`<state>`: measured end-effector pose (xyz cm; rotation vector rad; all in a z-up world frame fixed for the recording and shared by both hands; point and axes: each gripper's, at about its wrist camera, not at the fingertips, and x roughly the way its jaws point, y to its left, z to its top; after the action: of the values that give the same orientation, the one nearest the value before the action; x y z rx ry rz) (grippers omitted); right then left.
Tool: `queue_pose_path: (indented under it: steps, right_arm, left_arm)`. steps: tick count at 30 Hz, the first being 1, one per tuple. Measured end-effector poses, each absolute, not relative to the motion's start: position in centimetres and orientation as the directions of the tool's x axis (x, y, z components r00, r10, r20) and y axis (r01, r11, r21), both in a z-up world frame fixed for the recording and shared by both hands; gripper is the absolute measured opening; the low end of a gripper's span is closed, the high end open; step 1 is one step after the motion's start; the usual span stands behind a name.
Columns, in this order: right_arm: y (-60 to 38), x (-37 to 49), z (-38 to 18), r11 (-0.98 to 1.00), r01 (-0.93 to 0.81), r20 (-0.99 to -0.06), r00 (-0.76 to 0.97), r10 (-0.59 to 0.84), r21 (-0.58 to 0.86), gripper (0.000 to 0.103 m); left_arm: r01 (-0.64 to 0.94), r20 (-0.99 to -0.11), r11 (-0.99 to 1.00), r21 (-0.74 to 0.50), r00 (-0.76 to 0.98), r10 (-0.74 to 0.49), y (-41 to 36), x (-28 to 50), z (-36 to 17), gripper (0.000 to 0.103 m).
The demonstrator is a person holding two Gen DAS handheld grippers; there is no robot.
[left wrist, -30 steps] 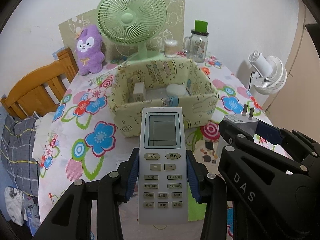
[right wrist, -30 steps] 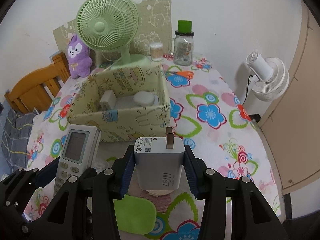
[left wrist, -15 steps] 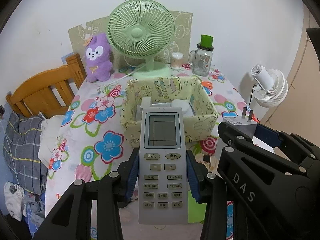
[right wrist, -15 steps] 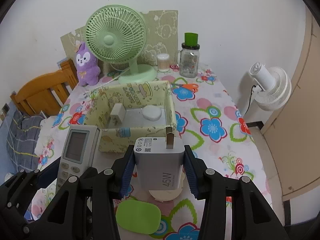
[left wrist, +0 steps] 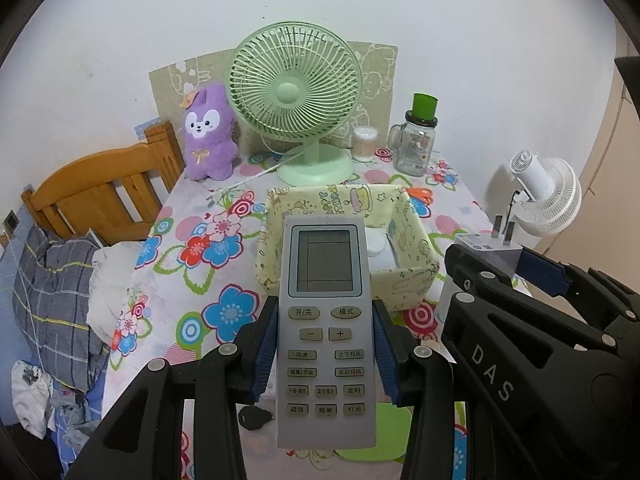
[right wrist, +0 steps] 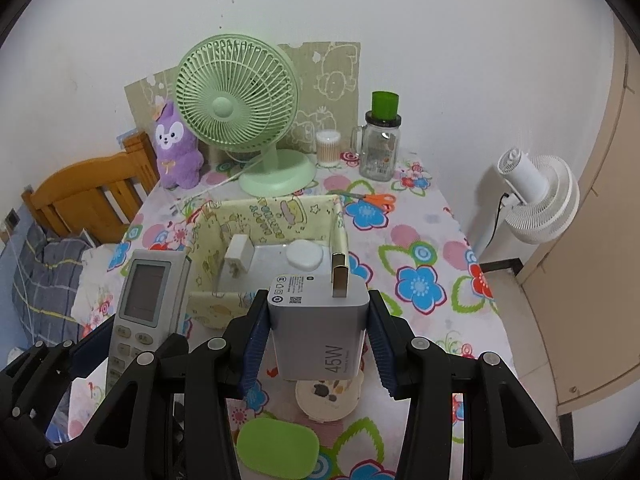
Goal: Organize rigid objects
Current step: 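Carry remote with left tool while right tool carries charger over the box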
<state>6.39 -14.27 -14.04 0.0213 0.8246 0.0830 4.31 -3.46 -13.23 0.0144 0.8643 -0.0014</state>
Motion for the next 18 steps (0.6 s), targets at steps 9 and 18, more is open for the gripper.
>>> queue_pose_path:
  steps: [9, 18]
  right_arm:
    - [-13.8, 7.5, -13.0, 0.996, -0.077, -0.726, 0.682, 0.091, 0.052, 0.050]
    - [-13.1, 9.7, -12.3, 0.995, -0.085, -0.721, 0.686, 0.095, 0.051, 0.050]
  left_arm:
    - [-0.005, -0.753, 1.000, 0.011, 0.658, 0.012, -3.0, 5.5, -12.4, 0.045]
    - [-0.010, -0.750, 1.000, -0.004, 0.662, 0.004, -2.5, 7.4, -11.9, 0.045]
